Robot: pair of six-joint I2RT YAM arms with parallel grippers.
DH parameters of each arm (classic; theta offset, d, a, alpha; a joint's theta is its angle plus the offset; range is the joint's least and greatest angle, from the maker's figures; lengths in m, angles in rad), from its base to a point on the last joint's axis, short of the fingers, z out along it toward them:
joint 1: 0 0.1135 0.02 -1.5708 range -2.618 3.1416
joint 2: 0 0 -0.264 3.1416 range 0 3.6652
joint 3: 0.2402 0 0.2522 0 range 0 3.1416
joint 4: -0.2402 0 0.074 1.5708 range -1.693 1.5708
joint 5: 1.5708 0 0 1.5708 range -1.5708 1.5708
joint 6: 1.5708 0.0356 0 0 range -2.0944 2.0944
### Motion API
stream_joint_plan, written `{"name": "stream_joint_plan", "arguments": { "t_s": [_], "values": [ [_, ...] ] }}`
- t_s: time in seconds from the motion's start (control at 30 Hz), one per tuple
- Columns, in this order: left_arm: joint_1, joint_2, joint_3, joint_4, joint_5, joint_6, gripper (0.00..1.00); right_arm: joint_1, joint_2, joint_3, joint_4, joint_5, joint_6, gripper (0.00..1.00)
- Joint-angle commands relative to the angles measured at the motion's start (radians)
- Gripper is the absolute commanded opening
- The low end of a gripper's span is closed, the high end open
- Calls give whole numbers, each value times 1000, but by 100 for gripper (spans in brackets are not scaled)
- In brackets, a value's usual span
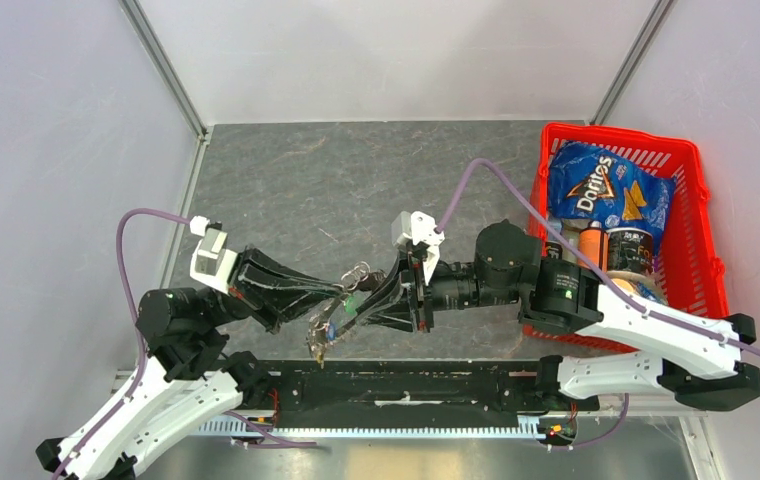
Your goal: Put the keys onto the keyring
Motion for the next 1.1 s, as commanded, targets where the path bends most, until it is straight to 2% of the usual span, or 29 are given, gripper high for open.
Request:
{"name": "stream_joint_plan", "arguments": {
  "t_s": [0.0, 0.27, 0.67, 1.07],
  "values": [
    [2, 6, 42, 135, -57, -54, 2, 6, -50, -26, 51, 23, 20, 27],
    [2, 25, 45, 166, -62, -72, 2, 7, -101, -8, 55, 77, 14, 31],
    [2, 30, 39, 173, -74, -74, 2, 7, -45, 72, 101, 151, 2, 33],
    [3, 11, 30, 166, -96, -62, 2, 6, -2, 92, 164, 153, 32, 38]
  ]
}}
